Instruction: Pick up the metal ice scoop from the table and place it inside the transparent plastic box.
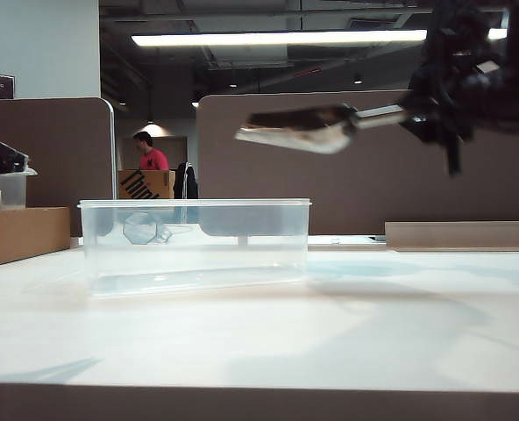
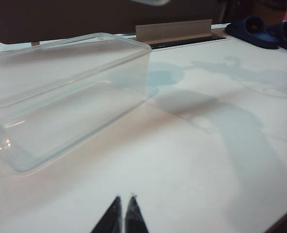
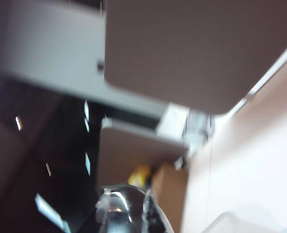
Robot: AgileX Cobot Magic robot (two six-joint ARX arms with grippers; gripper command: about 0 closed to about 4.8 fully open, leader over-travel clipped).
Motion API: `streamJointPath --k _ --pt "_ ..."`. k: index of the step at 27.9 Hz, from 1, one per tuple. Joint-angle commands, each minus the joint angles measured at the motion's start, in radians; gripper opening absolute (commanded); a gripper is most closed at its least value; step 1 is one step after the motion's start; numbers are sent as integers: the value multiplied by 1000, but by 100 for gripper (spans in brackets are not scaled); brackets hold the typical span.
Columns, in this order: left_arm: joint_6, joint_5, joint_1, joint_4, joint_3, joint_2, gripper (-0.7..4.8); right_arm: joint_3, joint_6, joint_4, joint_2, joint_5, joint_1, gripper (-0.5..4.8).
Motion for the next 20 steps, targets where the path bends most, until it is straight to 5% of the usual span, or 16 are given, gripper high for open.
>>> streamJointPath --k 1,6,13,20 --pt "0 25 67 13 0 -1 21 178 -195 -306 -1 -145 39 -9" --pt "0 24 185 13 0 -8 21 419 -356 -582 47 -183 100 -9" --pt "0 21 326 13 0 -13 21 538 -352 -596 152 -258 160 -9" --pt "0 21 346 11 0 -65 21 541 -337 -586 236 -253 198 -9"
